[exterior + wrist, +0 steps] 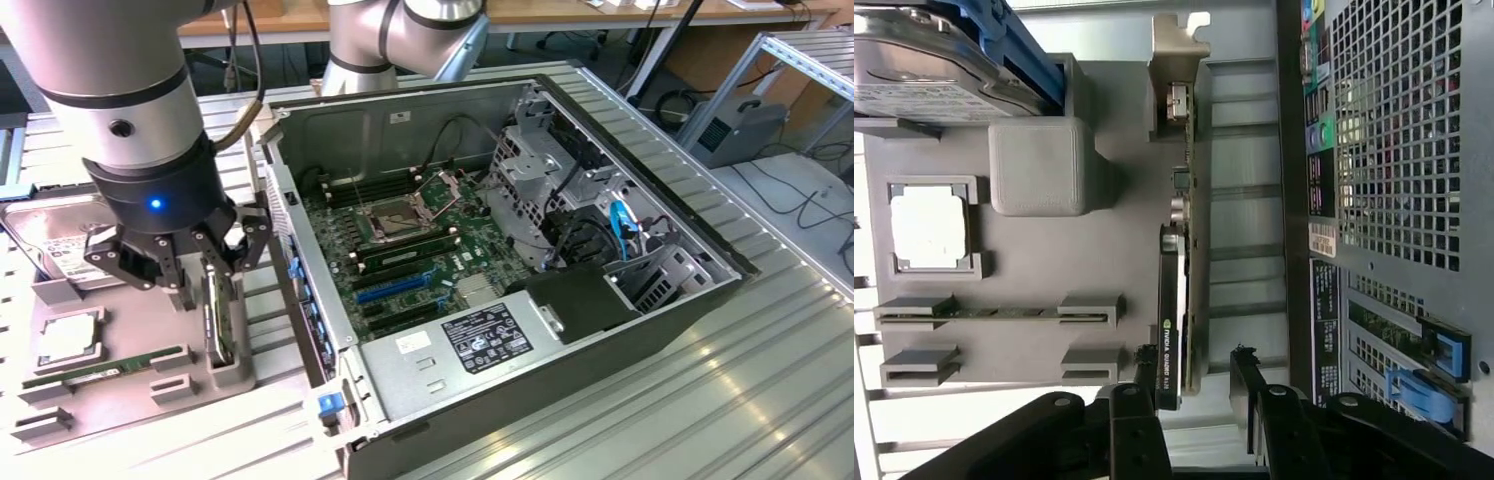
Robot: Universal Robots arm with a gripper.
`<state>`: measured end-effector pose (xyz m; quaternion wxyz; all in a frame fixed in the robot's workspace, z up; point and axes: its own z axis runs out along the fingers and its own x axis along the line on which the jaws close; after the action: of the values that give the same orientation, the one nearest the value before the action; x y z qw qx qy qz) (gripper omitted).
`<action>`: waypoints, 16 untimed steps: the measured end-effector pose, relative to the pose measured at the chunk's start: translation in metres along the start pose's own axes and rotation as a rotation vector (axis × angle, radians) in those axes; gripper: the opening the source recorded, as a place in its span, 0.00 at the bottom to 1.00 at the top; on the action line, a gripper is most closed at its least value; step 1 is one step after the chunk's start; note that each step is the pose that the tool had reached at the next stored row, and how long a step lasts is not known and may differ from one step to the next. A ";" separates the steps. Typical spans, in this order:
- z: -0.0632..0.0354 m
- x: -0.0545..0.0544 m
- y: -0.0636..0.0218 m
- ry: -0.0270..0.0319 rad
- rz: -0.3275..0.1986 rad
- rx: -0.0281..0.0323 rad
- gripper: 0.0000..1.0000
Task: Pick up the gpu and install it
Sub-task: 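Pick up the gpu and move the gpu toward the slot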
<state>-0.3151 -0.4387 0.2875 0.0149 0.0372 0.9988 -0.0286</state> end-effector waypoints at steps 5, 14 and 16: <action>0.0054 0.001 0.0083 0.0000 0.000 0.0006 0.42; 0.0127 0.002 0.0220 0.0000 0.000 0.0006 0.42; 0.0143 0.002 0.0257 0.0000 0.001 0.0006 0.42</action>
<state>-0.3151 -0.4138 0.2717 0.0149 0.0374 0.9988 -0.0289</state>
